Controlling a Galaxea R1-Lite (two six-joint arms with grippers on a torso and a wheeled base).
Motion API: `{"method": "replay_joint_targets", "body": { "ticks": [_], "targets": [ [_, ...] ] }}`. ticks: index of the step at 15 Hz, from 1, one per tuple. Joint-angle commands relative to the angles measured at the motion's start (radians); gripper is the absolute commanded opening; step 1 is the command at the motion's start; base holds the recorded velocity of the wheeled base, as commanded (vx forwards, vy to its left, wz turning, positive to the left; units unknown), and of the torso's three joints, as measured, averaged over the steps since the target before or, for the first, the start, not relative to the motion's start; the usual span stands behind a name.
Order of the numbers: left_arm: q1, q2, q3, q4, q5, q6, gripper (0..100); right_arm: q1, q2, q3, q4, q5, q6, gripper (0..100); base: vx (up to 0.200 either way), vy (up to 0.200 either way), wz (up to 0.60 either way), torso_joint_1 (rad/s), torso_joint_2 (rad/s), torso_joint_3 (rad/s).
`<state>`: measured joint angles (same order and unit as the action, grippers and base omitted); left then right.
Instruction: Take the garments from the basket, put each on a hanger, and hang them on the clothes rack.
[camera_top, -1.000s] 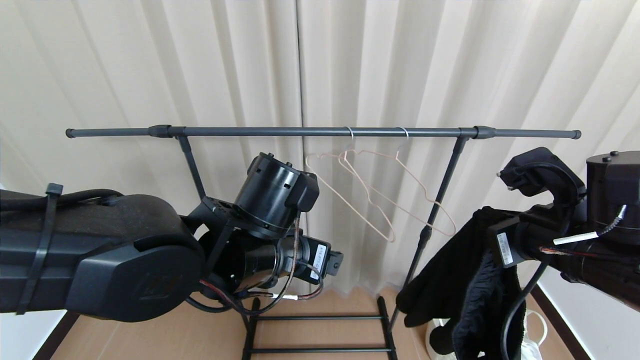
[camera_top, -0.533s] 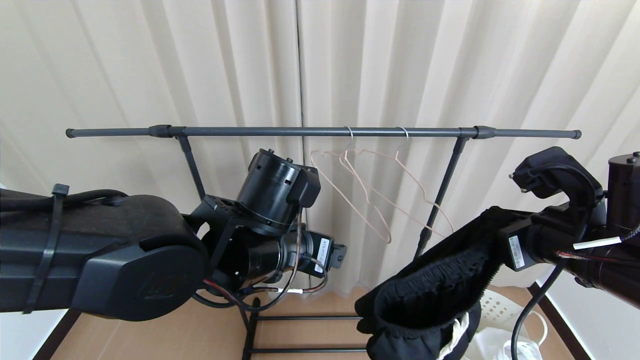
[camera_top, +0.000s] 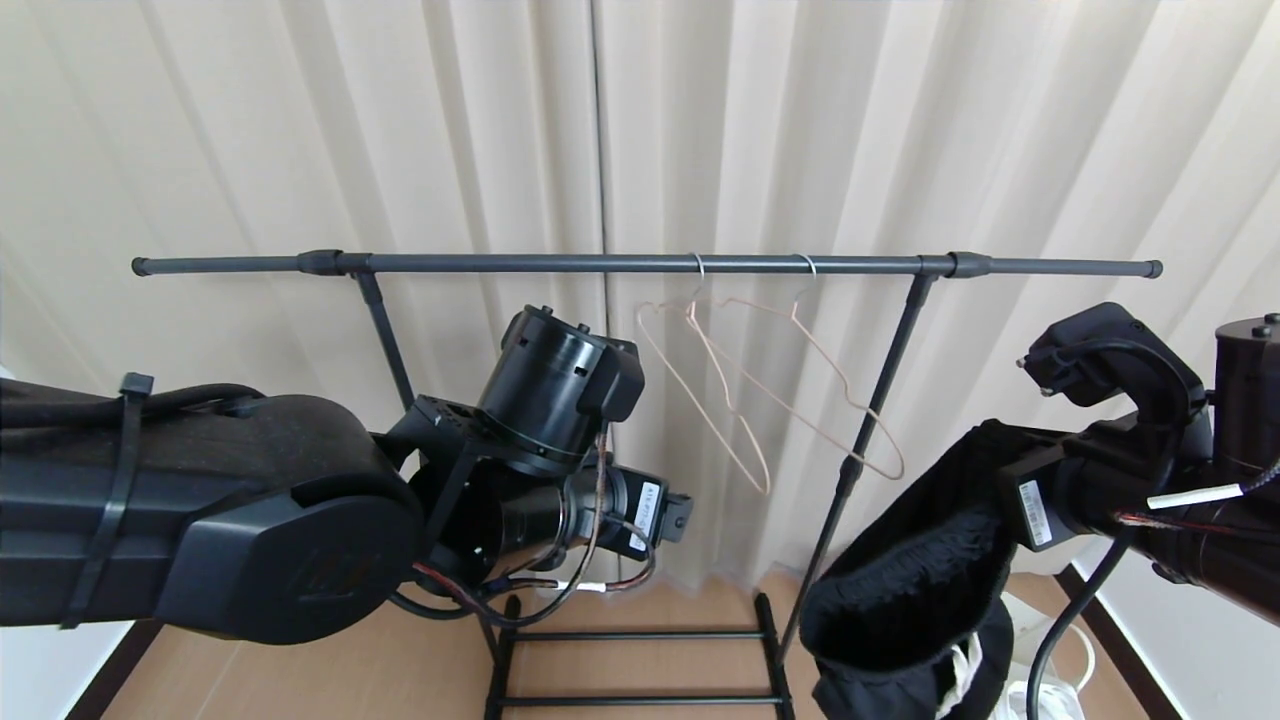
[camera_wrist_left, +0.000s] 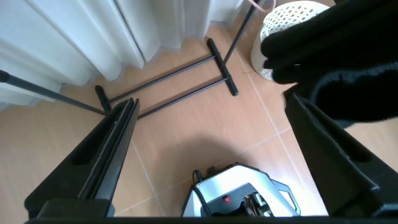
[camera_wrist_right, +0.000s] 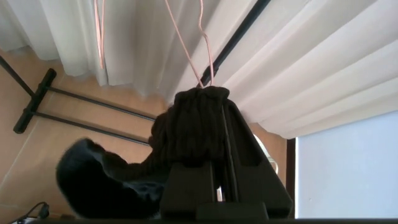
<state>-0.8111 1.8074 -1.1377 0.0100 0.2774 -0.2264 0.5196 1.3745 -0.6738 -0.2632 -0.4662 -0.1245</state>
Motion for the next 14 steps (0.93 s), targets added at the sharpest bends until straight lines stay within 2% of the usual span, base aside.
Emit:
{"method": "replay_joint_targets", "body": {
  "ticks": [1, 6, 12, 14],
  "targets": [
    [0.000, 0.007, -0.007, 0.001, 0.000, 0.001, 100, 0.000, 0.002, 0.000, -0.001, 0.000, 0.000, 0, 0.200, 0.000, 0.00, -0.012, 0.01, 0.002],
    [0.000, 0.013, -0.007, -0.001, 0.002, 0.001, 100, 0.000, 0.002, 0.002, -0.001, 0.000, 0.000, 0, 0.200, 0.000, 0.00, 0.003, 0.00, 0.001],
    [-0.003, 0.010, 0.003, -0.030, 0.008, -0.002, 100, 0.000, 0.005, 0.007, -0.002, 0.000, 0.000, 0, 0.000, 0.000, 0.00, 0.000, 0.00, 0.000],
    [-0.003, 0.010, 0.006, -0.030, 0.008, -0.001, 100, 0.000, 0.005, 0.008, -0.001, 0.000, 0.000, 0, 0.000, -0.200, 0.00, -0.007, 0.00, 0.000]
  ]
}}
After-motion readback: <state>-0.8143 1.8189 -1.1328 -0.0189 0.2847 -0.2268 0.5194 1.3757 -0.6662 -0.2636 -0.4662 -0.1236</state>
